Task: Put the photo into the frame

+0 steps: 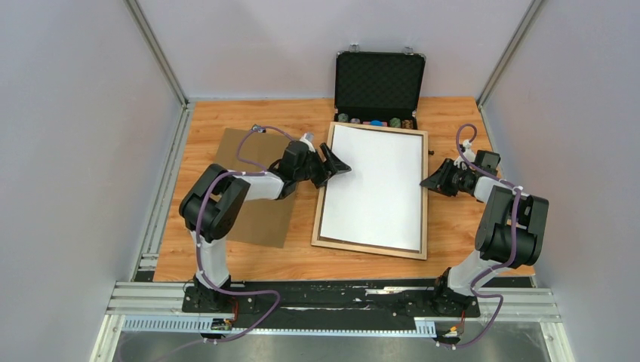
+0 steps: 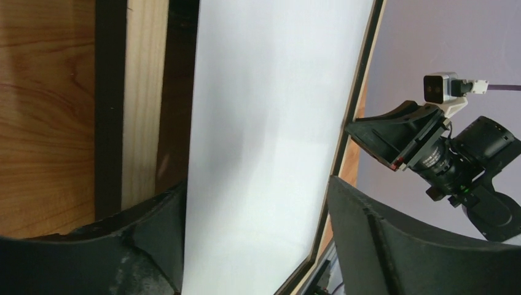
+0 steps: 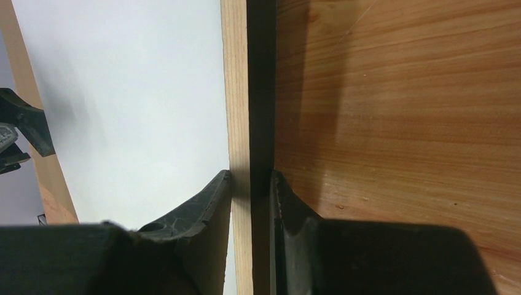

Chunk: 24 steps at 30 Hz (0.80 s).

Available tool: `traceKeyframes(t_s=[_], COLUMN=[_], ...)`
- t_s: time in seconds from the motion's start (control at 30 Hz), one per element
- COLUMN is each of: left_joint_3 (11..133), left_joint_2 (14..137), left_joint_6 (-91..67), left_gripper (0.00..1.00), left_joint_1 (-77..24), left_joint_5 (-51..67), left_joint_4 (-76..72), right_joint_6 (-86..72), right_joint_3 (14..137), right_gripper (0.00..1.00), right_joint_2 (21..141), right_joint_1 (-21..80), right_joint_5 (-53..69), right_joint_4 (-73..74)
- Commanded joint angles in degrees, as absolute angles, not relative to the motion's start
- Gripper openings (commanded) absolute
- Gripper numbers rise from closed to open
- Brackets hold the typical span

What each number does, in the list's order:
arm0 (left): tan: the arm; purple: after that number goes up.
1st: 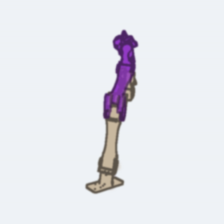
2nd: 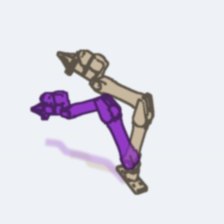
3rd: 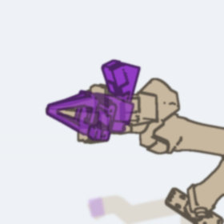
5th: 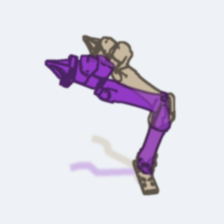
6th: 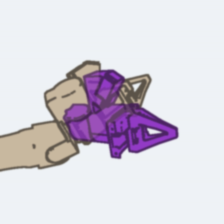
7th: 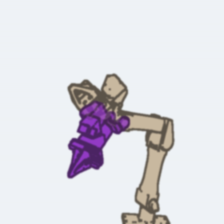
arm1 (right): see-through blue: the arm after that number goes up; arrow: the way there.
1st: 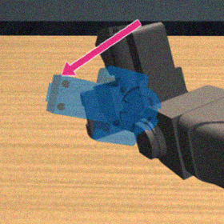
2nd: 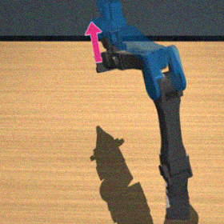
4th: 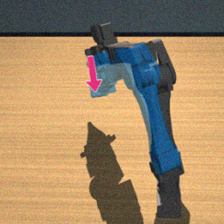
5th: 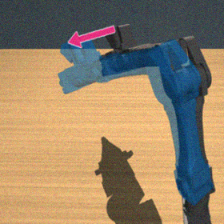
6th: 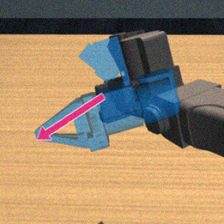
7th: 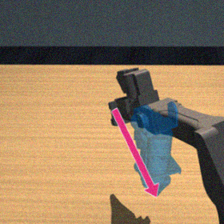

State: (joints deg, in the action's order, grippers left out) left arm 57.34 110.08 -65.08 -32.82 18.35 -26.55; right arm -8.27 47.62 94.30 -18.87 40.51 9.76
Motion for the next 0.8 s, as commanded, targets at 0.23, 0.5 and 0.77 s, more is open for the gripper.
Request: traceKeyframes(t_s=[0.23,0.5,0.77], left_joint_3=[60.17,60.38,61.48], left_joint_2=[106.18,102.98,98.37], left_joint_6=[-60.55,-58.54,-55.91], left_gripper=[0.98,1.0,1.0], left_joint_1=[-33.1,-33.06,-33.09], left_joint_5=[16.61,14.93,12.9], left_joint_4=[-18.08,-14.91,-8.89], right_joint_6=[-8.61,-8.54,-8.39], right_joint_3=[46.76,46.76,46.84], right_gripper=[0.11,0.12,0.14], right_joint_2=[94.17,94.04,93.38], right_joint_1=[-18.37,-18.37,-18.43], right_joint_5=[41.84,41.75,41.68], right_joint_4=[10.54,10.55,10.55])
